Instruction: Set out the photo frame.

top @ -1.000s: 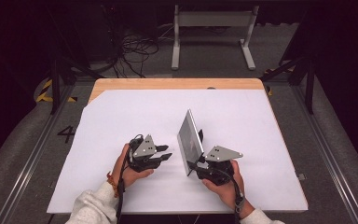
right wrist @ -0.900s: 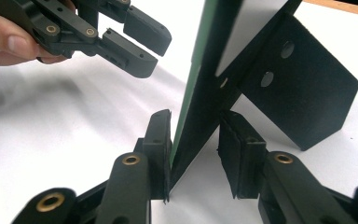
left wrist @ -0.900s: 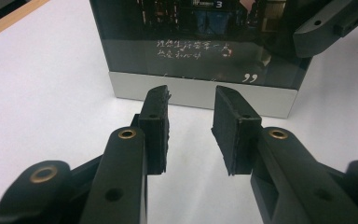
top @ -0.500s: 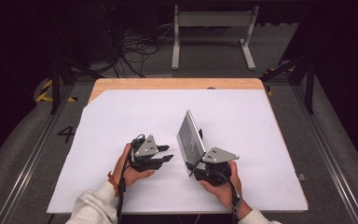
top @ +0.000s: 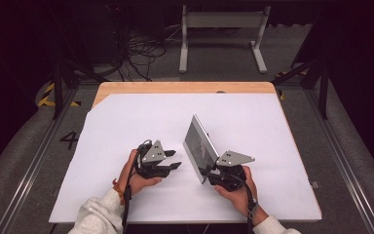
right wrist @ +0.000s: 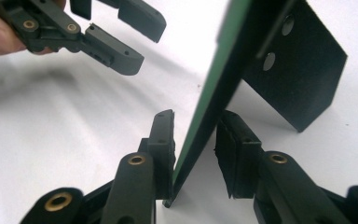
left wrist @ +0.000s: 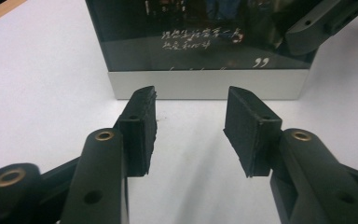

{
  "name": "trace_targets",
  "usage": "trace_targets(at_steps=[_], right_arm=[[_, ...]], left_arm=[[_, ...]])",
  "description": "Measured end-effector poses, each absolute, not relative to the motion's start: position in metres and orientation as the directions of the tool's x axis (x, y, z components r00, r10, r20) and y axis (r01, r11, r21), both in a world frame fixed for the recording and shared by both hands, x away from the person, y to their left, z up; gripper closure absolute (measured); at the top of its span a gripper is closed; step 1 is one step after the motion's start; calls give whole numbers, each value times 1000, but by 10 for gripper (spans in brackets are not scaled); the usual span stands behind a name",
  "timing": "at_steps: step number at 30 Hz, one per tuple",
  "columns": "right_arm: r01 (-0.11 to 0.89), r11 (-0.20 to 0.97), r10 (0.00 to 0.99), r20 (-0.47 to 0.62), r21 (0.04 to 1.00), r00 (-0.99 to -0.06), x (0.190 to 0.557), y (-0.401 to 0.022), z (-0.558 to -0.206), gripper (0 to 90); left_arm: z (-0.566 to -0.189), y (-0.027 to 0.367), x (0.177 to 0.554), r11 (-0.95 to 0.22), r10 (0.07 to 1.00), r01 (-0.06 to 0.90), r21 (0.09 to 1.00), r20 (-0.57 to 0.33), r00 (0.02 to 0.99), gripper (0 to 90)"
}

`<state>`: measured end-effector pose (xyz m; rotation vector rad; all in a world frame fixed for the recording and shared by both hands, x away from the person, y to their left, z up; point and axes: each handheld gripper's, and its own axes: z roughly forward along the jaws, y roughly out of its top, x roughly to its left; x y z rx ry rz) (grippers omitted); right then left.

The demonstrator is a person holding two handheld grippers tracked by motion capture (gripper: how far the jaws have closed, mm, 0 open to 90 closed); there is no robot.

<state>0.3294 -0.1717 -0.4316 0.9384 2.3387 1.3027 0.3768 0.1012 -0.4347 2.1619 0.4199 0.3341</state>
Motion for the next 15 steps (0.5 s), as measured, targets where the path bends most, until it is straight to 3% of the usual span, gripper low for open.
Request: trace_targets(at_steps=[6,11,15], right_arm=[[391,384,658,49,836,-751,331,-176,-431,692],[385,394,671,25,834,-741,327,-177,-431,642],[371,388,666,21,844,-745,322,-183,-427,696]], left_arm=[[-440,93,388,-559,420,191,807,77,904,443],[-440,90,397,-544,436,195,816,77,896,306],[-442,91,406,-532,435,209,821,53,899,242]])
